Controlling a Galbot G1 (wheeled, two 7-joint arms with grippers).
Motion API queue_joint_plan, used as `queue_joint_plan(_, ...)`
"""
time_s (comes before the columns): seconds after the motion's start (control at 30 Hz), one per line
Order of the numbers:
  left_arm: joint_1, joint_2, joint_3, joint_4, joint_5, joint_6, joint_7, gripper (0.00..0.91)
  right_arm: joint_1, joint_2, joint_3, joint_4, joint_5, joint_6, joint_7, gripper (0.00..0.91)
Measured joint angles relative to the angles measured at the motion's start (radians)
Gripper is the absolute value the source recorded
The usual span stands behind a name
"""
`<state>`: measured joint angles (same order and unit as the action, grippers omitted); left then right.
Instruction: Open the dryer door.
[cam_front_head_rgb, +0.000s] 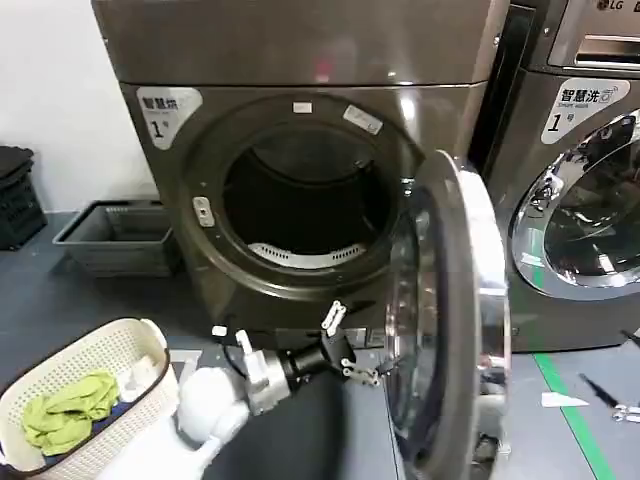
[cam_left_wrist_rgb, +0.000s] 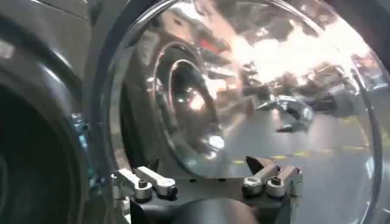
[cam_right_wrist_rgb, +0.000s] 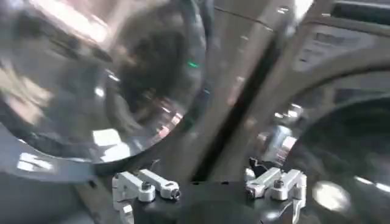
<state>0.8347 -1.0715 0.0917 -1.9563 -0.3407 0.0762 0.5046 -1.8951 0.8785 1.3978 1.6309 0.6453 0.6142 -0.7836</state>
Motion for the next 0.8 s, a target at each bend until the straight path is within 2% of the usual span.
queue_joint_plan(0.2,-0.047,-0.026,0.048,0.027,0.007,-0.004,-0.003,0.907,-0.003,0.052,0.079,-0.082,-0.116,-0.057,0.227,0.907)
queue_joint_plan(0.43,-0.087,-0.059,0.092,0.063,0.012,-0.005,-0.006,0.907,-0.014,0.115,0.172,-0.144,-0.192,-0.172,0.467,0.907)
queue_joint_plan(0.67,-0.109,-0.092,0.124,0.099,0.021,-0.007,-0.01,0.907,-0.028,0.188,0.256,-0.161,-0.275,-0.328,0.705,0.907)
queue_joint_plan(0.8,-0.122,-0.106,0.137,0.12,0.028,-0.012,-0.014,0.907,-0.04,0.23,0.308,-0.16,-0.296,-0.428,0.818,0.907)
